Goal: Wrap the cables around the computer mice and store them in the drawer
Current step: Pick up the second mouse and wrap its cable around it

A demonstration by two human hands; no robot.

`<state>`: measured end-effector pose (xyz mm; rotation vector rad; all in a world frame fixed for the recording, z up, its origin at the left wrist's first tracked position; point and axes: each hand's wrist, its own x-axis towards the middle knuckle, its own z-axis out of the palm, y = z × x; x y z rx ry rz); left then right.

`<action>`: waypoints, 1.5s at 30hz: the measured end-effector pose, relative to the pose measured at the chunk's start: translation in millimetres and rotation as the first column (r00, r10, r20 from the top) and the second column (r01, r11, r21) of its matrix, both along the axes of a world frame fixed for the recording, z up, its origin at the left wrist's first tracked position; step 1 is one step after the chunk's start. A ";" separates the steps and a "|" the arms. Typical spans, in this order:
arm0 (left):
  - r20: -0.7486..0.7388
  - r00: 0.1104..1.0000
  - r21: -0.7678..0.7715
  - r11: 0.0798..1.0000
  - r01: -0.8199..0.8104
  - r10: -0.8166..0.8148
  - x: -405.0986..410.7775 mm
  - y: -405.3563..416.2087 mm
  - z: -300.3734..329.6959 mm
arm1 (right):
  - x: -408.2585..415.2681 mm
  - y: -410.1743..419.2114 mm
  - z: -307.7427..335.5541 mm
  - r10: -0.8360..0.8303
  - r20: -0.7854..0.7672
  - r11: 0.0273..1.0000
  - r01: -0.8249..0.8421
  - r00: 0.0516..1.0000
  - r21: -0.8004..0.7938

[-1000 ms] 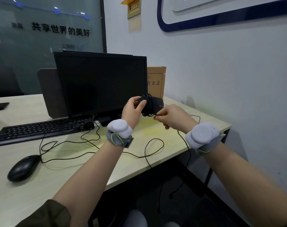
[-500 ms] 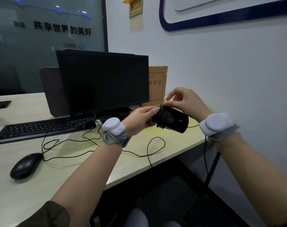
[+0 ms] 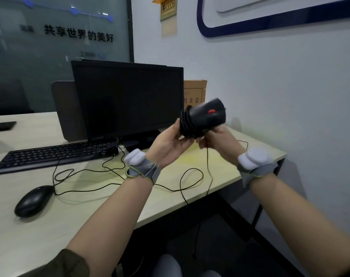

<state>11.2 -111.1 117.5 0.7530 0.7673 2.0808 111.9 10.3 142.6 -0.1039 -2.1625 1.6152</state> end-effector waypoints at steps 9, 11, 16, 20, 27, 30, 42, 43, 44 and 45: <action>-0.230 0.788 -0.142 0.781 -0.608 0.571 -22.6 5.3 -6.8 | 3.4 -11.1 -5.4 -0.128 0.404 0.954 0.001 0.906 0.301; -0.399 0.677 -0.144 0.687 -0.712 0.619 -28.3 2.9 -8.1 | 6.5 -13.5 0.1 -0.182 0.395 0.909 0.001 0.900 0.416; -0.795 0.422 -0.116 0.573 -0.812 0.436 -34.2 -3.3 -13.3 | 11.3 -12.2 21.7 -0.278 0.106 0.695 0.124 0.955 0.708; -0.830 0.468 -0.164 0.668 -0.726 0.304 -25.7 -3.6 -15.0 | 9.7 -2.0 31.3 -0.242 0.038 0.684 0.143 0.969 0.715; -0.702 0.709 -0.347 0.840 -0.417 0.062 -12.5 -8.3 -18.8 | 6.7 20.2 29.9 -0.258 -0.065 0.794 0.250 0.964 0.554; -0.763 0.644 -0.406 0.817 -0.409 -0.057 -9.9 -7.9 -14.3 | 6.1 20.4 29.0 -0.150 -0.068 0.839 0.164 0.986 0.520; -0.321 0.936 -0.236 0.969 0.065 -0.141 -14.5 -11.4 -6.9 | 0.2 30.6 11.1 -0.105 -0.060 0.956 0.117 0.993 0.268; -0.268 0.953 -0.193 0.977 0.090 -0.140 -13.2 -9.7 -5.1 | 0.0 26.8 7.9 -0.126 -0.054 0.947 0.136 0.991 0.291; -0.213 0.970 -0.156 0.984 0.087 -0.119 -11.8 -6.8 -3.1 | -0.5 21.3 4.7 -0.147 -0.052 0.943 0.155 0.988 0.293; -0.155 0.985 -0.121 0.991 0.056 -0.075 -10.8 -3.3 -0.9 | -2.2 15.7 1.2 -0.155 -0.044 0.951 0.161 0.987 0.265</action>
